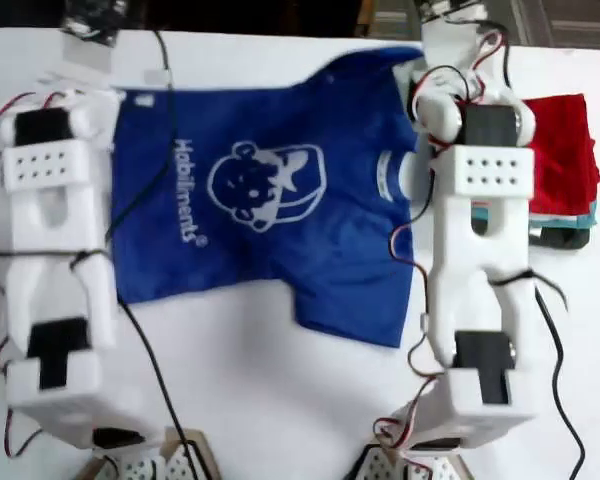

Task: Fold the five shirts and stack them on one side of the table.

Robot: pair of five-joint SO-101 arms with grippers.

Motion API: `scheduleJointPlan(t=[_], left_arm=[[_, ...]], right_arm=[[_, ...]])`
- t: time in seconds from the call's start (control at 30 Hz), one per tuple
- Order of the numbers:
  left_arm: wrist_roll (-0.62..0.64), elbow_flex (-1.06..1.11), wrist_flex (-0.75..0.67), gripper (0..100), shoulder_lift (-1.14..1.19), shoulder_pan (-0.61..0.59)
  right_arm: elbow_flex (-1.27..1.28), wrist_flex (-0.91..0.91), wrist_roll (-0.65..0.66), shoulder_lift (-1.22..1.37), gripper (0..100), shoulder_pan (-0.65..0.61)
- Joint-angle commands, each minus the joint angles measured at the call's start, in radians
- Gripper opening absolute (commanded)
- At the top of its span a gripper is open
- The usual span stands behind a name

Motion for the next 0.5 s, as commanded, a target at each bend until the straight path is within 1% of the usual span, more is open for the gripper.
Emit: scheduleJointPlan(t=[0.0,0.13,0.3,0.47], left_arm=[[0.003,-0.077,0.048,3,0.048,0.008],[0.0,-0.101,0.135,3,0.078,0.009],[-0.064,-0.091,0.273,3,0.083,0.012],[-0.071,-0.091,0.408,3,0.077,0.014]], right_arm=[[-0.044,0.024,-0.002,0.027,1.8,-0.01],[-0.044,0.074,0.0,0.054,1.8,-0.01],[-0.043,0.209,0.0,0.061,1.8,-0.033],[-0.043,0.343,0.0,0.053,1.8,-0.067]])
